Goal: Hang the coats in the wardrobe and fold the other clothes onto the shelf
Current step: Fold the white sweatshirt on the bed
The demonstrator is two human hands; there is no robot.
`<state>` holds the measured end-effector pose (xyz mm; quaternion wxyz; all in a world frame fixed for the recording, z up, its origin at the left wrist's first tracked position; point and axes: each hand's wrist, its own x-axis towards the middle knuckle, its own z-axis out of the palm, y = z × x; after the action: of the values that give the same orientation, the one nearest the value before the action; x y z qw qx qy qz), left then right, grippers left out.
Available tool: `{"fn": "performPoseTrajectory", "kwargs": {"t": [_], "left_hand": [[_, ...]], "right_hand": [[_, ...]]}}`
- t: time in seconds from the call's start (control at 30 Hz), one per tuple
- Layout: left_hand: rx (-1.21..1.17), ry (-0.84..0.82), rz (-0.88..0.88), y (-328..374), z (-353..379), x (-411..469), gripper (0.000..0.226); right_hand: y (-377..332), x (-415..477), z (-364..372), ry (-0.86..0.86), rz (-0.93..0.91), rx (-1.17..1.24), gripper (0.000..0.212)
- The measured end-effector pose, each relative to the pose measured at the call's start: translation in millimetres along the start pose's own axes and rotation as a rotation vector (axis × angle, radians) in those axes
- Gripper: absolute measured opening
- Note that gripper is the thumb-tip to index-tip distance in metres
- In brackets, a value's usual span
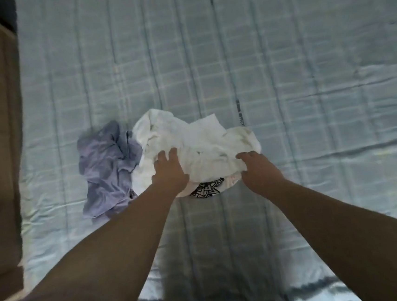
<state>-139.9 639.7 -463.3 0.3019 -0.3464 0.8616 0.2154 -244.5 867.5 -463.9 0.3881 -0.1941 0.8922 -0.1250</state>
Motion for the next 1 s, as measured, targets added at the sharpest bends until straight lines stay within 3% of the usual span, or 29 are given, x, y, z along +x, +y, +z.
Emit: {"fn": "performPoseTrajectory", "kwargs": {"t": [0.07,0.2,0.33,0.4,0.5,0.63,0.7,0.77,0.83,0.93,1.0], "left_hand": [[0.042,-0.01,-0.033,-5,14,2,0.098],[0.157,0.107,-0.013,-17,21,12,0.083],[-0.136,0.188,0.1,-28,13,39,0.061],[-0.395,0.265,0.112,-24,1,45,0.048],[-0.606,0.374,0.103,-5,-28,56,0.039],[-0.771,0.528,0.222,12,-66,83,0.044],[-0.809,0.485,0.288,16,-76,95,0.057],[-0.651,0.464,0.344,20,-77,98,0.065],[-0.458,0.545,0.384,18,-71,91,0.064],[-0.315,0.596,0.401,3,-49,77,0.058],[-0.223,0.546,0.387,-13,-25,72,0.061]], "right_hand": [[-6,15,9,-0.114,-0.111,-0.032,0.052],[-18,29,38,-0.139,-0.171,-0.039,0.071],[-22,36,63,-0.046,-0.151,-0.173,0.088],[-25,43,66,0.046,-0.13,-0.226,0.079],[-32,61,58,0.181,-0.104,-0.18,0.046],[-53,87,17,0.322,0.032,0.298,0.019],[-63,98,-11,0.361,0.092,0.429,0.012],[-69,111,-36,0.43,0.116,0.503,0.014],[-69,123,-51,0.481,0.146,0.563,0.026],[-64,128,-54,0.593,0.114,0.409,0.046],[-65,122,-42,0.631,-0.025,0.282,0.047]]}}
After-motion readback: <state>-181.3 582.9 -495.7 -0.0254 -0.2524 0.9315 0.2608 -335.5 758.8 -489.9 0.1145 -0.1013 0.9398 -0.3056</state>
